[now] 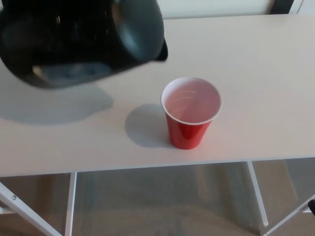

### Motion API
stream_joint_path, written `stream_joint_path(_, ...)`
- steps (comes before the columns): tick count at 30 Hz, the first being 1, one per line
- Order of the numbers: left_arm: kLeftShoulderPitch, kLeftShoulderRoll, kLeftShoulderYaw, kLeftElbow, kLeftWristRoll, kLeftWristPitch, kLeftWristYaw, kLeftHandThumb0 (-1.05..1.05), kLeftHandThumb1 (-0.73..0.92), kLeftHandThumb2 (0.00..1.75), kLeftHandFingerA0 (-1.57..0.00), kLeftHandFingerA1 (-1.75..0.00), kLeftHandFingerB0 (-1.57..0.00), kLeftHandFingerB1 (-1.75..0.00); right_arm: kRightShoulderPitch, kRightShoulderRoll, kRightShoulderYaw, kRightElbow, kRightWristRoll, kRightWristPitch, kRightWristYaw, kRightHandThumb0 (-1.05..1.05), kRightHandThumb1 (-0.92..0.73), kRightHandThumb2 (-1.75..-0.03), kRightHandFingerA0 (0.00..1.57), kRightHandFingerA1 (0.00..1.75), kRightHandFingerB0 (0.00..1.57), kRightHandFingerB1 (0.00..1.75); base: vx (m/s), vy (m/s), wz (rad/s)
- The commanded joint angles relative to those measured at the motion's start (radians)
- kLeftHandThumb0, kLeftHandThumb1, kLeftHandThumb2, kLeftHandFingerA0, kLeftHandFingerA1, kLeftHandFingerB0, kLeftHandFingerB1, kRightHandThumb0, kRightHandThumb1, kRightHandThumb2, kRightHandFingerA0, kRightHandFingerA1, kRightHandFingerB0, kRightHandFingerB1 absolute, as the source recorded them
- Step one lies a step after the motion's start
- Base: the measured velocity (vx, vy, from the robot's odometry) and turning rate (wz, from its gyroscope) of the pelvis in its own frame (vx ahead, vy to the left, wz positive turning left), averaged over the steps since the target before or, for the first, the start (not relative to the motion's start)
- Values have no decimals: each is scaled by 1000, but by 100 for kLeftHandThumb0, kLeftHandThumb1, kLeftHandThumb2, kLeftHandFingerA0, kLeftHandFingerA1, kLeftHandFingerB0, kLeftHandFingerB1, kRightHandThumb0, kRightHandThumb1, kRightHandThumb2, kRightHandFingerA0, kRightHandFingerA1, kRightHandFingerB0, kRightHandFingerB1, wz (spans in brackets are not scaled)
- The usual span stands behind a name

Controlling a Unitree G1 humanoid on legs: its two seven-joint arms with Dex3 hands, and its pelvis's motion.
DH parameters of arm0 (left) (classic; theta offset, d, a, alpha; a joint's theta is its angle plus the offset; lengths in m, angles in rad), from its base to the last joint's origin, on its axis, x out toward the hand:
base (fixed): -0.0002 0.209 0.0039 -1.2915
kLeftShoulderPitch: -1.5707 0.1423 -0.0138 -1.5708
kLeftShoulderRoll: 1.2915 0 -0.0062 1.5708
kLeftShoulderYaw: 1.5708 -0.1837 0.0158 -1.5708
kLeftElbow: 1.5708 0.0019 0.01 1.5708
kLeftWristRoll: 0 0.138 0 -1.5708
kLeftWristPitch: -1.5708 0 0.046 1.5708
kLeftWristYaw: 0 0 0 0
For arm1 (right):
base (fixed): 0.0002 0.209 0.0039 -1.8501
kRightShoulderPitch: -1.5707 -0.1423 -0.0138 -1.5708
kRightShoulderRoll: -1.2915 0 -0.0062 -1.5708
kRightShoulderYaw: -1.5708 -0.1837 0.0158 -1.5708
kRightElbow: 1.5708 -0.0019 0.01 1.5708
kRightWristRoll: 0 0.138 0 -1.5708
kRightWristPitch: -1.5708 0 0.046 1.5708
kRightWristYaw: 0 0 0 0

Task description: The robot walk towards a table in front and uses its left hand to pick up the pot from the base and pour water to the cup on the right hand side

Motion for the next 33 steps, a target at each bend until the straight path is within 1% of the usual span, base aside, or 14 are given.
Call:
stream_joint_path(1, -79, 20, 17, 16, 40, -114, 44, -18, 76, 63, -70, -156, -72, -116, -5, -18, -12, 5, 14, 18, -7, -29, -72, -60, 17, 70, 18, 45, 0, 0, 0)
stream_joint_path(4, -104, 7, -8, 15, 78, -151, 56, -23, 73, 58, -71, -162, -73, -129, -3, -16, -12, 4, 15, 17, -4, -29, -73, -61, 16, 68, 18, 47, 0, 0, 0)
stream_joint_path(8, -119, -3, -29, 7, 115, -152, 55, -19, 75, 62, -75, -152, -79, -104, 0, -17, -12, 3, 15, 15, -2, -29, -73, -61, 16, 65, 17, 44, 0, 0, 0)
stream_joint_path(13, -141, -25, -118, -3, 236, -254, 92, -20, 69, 63, -73, -158, -65, -139, 2, -19, -2, -12, 1, 13, -15, -29, -73, -62, 15, 55, 17, 41, 0, 0, 0)
stream_joint_path(17, -128, -45, -177, -39, 300, -301, 108, -15, 60, 58, -81, -155, -75, -124, -4, -21, 0, -6, 1, 10, -12, -29, -72, -61, 15, 54, 18, 42, 0, 0, 0)
stream_joint_path(18, -129, -56, -213, -33, 335, -340, 119, -18, 56, 57, -100, -117, -88, -60, -5, -26, 0, -12, 1, 12, -9, -30, -72, -61, 15, 55, 18, 42, 0, 0, 0)
stream_joint_path(20, -128, -68, -237, -27, 369, -355, 143, -18, 58, 57, -107, -80, -92, -64, -10, -28, 0, -16, 2, 18, -15, -30, -71, -61, 15, 52, 18, 41, 0, 0, 0)
stream_joint_path(23, -118, -90, -265, -14, 402, -378, 177, -20, 62, 58, -101, -97, -92, -66, -12, -27, 2, -23, 5, 24, -17, -29, -73, -62, 15, 54, 18, 42, 0, 0, 0)
stream_joint_path(24, -124, -93, -276, 1, 431, -402, 213, -18, 56, 56, -95, -129, -92, -77, -16, -29, 4, -20, 1, 20, -15, -29, -73, -62, 16, 55, 18, 43, 0, 0, 0)
stream_joint_path(25, -128, -104, -296, 27, 463, -425, 251, -21, 54, 56, -102, -111, -94, -69, -22, -33, 9, -6, -8, 11, -12, -29, -73, -62, 16, 54, 19, 43, 0, 0, 0)
stream_joint_path(28, -130, -109, -322, 31, 523, -416, 292, -25, 53, 57, -96, -130, -92, -72, -21, -28, 8, -12, -7, 11, -21, -37, -59, -78, 20, 62, 17, 49, 0, 0, 0)
stream_joint_path(31, -136, -109, -345, 22, 578, -405, 326, -21, 49, 55, -93, -145, -90, -104, -23, -29, 12, -12, -10, 13, -20, -30, -71, -61, 18, 57, 20, 43, 0, 0, 0)
stream_joint_path(32, -146, -106, -356, 23, 611, -406, 360, -21, 48, 57, -95, -146, -91, -108, -24, -29, 11, -15, -11, 15, -26, -26, -49, -96, 18, 60, 14, 54, 0, 0, 0)
stream_joint_path(33, -149, -106, -360, 23, 626, -405, 378, -21, 48, 57, -95, -146, -91, -108, -25, -28, 10, -17, -10, 17, -30, -26, -49, -96, 18, 60, 14, 54, 0, 0, 0)
